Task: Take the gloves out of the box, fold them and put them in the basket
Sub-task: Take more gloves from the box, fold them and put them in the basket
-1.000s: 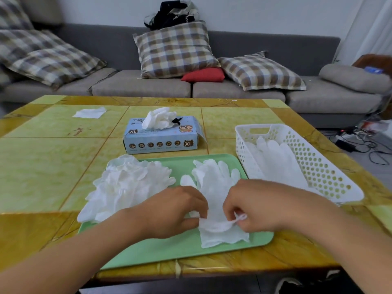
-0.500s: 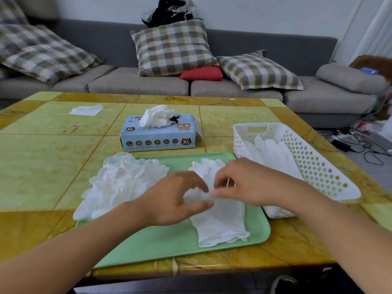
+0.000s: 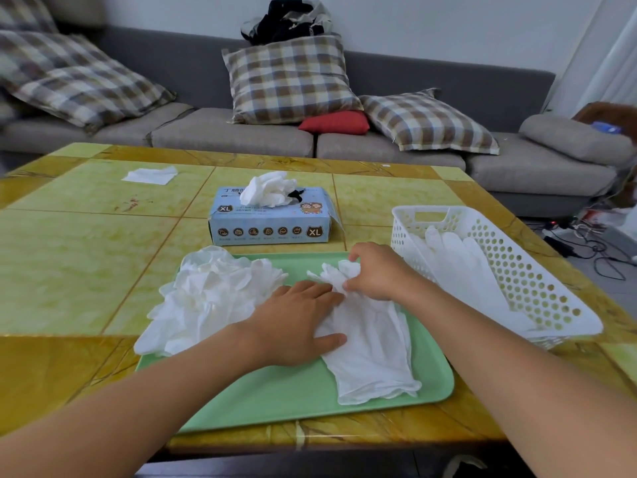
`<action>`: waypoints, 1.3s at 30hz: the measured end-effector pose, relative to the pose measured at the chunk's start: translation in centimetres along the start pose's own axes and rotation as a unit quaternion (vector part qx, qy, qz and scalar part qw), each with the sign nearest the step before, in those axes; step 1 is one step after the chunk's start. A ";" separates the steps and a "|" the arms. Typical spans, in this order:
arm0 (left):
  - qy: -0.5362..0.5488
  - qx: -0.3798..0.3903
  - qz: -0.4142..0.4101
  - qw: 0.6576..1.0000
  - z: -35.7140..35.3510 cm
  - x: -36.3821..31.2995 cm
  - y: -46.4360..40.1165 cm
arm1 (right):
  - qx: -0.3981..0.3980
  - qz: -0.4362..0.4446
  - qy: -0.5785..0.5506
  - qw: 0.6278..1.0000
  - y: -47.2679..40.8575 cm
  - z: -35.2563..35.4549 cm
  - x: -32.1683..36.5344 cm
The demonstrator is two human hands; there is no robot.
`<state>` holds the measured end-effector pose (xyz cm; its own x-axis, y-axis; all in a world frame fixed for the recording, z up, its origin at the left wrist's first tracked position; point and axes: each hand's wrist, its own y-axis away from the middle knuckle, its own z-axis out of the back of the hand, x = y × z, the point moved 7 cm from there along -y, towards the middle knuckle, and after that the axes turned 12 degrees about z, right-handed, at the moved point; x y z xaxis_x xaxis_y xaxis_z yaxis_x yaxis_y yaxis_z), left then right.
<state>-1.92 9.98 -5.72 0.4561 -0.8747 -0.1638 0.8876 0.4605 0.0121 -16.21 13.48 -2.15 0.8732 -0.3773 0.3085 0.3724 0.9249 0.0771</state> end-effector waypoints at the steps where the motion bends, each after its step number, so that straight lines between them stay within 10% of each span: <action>1: 0.000 0.003 0.002 1.000 -0.1 0.1 0.0 | -0.005 -0.024 -0.003 1.000 -0.2 -0.1 -0.3; 33: -0.031 0.078 0.004 0.996 -0.5 1.2 -1.1 | -0.244 -0.115 -0.031 0.962 0.4 0.7 -3.9; 39: -0.020 0.061 0.013 0.998 -0.1 1.0 -1.2 | -0.158 -0.102 -0.003 0.982 0.5 2.3 -3.3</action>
<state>-2.52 8.56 -6.03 0.4785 -0.8695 -0.1225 0.8760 0.4629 0.1356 -19.59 15.29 -0.94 0.7690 -0.5516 0.3231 0.6188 0.7692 -0.1595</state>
